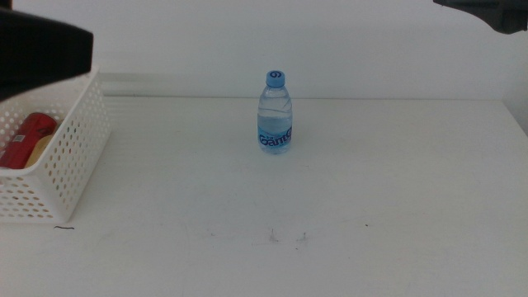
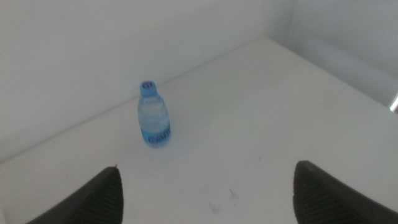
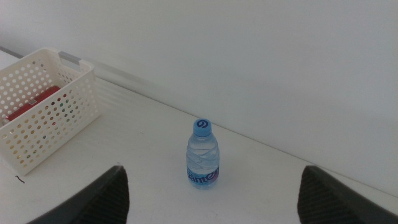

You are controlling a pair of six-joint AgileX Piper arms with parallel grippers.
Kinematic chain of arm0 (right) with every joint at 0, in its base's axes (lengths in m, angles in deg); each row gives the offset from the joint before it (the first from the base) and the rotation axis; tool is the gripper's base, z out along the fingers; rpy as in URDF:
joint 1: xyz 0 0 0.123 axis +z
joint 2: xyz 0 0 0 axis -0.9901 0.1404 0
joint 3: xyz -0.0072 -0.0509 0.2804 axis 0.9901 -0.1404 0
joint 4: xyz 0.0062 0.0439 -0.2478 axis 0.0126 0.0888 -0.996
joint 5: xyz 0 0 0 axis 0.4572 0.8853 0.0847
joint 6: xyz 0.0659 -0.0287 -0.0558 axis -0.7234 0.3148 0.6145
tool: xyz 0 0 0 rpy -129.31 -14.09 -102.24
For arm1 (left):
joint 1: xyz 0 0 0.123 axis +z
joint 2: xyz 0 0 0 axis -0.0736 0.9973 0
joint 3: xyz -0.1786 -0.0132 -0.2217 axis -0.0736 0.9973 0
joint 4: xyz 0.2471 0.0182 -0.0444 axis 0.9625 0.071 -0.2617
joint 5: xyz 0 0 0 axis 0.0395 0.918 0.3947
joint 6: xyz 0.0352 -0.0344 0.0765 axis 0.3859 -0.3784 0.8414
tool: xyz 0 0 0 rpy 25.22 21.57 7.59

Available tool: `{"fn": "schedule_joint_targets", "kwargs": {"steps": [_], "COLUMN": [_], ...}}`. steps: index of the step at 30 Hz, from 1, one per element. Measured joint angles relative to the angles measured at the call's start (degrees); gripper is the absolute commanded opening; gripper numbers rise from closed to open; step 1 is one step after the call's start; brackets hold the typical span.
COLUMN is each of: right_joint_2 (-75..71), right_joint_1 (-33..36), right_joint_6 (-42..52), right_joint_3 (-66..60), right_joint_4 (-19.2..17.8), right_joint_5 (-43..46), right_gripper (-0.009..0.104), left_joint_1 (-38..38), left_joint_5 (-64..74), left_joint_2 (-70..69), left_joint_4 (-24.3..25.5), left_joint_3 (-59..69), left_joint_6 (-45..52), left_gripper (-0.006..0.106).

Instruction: Use arms to grab the bottles and put them into the dustbin to the left of the table.

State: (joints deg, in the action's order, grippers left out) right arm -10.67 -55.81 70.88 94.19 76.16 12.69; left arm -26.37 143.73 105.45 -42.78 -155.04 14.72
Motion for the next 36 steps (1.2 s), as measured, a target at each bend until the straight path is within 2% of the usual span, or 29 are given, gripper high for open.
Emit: {"fn": "schedule_joint_targets", "kwargs": {"steps": [4,7,11,13,18,21,27,31,36], "right_joint_2": [0.0,0.0,0.0,0.0,0.0,0.0,0.0,0.0,0.0], "right_joint_1": [0.0,0.0,0.0,0.0,0.0,0.0,0.0,0.0,0.0], "right_joint_6": [0.0,0.0,0.0,0.0,0.0,0.0,0.0,0.0,0.0], "right_joint_3": [0.0,0.0,0.0,0.0,0.0,0.0,0.0,0.0,0.0], "right_joint_4": [0.0,0.0,0.0,0.0,0.0,0.0,0.0,0.0,0.0], "right_joint_5": [0.0,0.0,0.0,0.0,0.0,0.0,0.0,0.0,0.0], "right_gripper": [0.092,0.092,0.092,0.092,0.092,0.092,0.092,0.092,0.092], "left_joint_1": [0.0,0.0,0.0,-0.2,-3.8,-8.6,-15.5,-15.7,-15.7], "left_joint_5": [-3.1,-6.9,-19.6,-30.8,-56.1,-68.8,-92.0,-102.5,-116.0], "left_joint_2": [0.0,0.0,-1.0,-1.7,1.2,4.6,11.0,18.3,31.4], "left_joint_4": [0.0,2.0,3.8,1.9,-7.8,-9.0,-5.4,1.0,5.8], "left_joint_3": [0.0,1.2,11.5,22.0,47.0,55.9,61.8,61.8,61.8], "left_joint_6": [0.0,0.0,0.0,0.6,6.3,7.1,6.7,1.6,-5.0], "left_gripper": [0.094,0.094,0.094,0.094,0.094,0.094,0.094,0.094,0.094]}}
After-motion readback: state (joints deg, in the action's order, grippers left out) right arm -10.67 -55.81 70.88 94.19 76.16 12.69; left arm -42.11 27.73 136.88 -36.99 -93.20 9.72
